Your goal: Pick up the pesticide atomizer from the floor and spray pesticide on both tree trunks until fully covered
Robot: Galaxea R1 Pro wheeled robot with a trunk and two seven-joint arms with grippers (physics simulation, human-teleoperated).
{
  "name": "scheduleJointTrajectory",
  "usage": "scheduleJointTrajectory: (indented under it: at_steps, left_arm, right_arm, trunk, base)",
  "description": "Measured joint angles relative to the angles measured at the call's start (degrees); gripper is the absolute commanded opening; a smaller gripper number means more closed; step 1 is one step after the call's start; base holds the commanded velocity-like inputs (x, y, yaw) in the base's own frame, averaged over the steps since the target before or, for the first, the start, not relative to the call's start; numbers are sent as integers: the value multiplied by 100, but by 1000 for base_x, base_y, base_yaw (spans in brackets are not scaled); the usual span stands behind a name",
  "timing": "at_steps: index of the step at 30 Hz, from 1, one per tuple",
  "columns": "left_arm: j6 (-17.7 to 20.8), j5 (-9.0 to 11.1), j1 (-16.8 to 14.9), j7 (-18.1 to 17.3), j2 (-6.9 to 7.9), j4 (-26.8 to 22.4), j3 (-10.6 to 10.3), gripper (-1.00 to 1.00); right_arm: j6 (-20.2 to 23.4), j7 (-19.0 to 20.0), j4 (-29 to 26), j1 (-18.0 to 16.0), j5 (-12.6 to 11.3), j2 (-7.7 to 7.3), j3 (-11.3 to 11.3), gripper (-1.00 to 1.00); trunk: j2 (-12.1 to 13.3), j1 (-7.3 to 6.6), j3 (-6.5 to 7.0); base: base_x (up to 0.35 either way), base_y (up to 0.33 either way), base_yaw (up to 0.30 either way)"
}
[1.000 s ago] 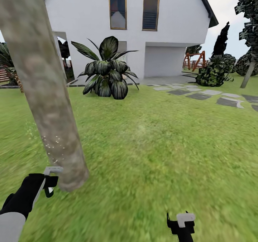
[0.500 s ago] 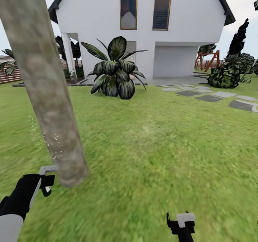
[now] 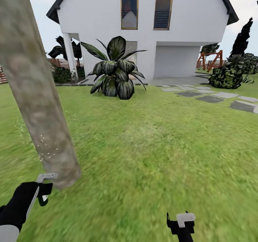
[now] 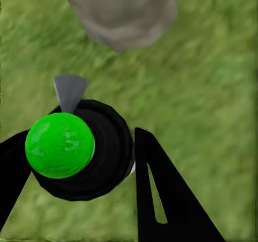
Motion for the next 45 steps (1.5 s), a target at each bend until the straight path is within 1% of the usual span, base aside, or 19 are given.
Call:
scheduleJointTrajectory:
  at_steps: [4, 7, 12, 25, 38, 41, 45]
  left_arm:
    - [0, -8, 4, 33, -1, 3, 11, -100]
    - [-1, 17, 4, 141, -1, 3, 11, -100]
    - [6, 45, 4, 154, -9, 12, 11, -100]
    - [5, 38, 3, 158, -9, 19, 11, -100]
    - [8, 54, 4, 155, -10, 28, 2, -100]
    - [6, 54, 4, 154, -10, 52, -4, -100]
    - [0, 49, 3, 158, -57, 58, -15, -100]
  right_arm:
    - [-1, 0, 0, 0, 0, 8, 0, 100]
    - [0, 2, 0, 0, 1, 10, 0, 100]
    - [0, 7, 0, 0, 1, 10, 0, 100]
    - [0, 9, -1, 1, 1, 9, 0, 100]
    - [-1, 9, 0, 0, 1, 10, 0, 100]
    - [-3, 9, -1, 1, 1, 10, 0, 100]
    - [-3, 9, -1, 1, 1, 9, 0, 100]
  trunk:
    - [0, -1, 0]
    - [0, -1, 0]
    - [0, -1, 0]
    - [0, -1, 0]
    - [0, -1, 0]
    - [0, -2, 0]
    - [0, -2, 0]
  base:
    - [65, -271, 271]
    - [96, -271, 277]
    - [140, -267, 272]
    - [182, -226, 28]
    - [50, -269, 261]
    - [148, -263, 90]
    - [156, -261, 7]
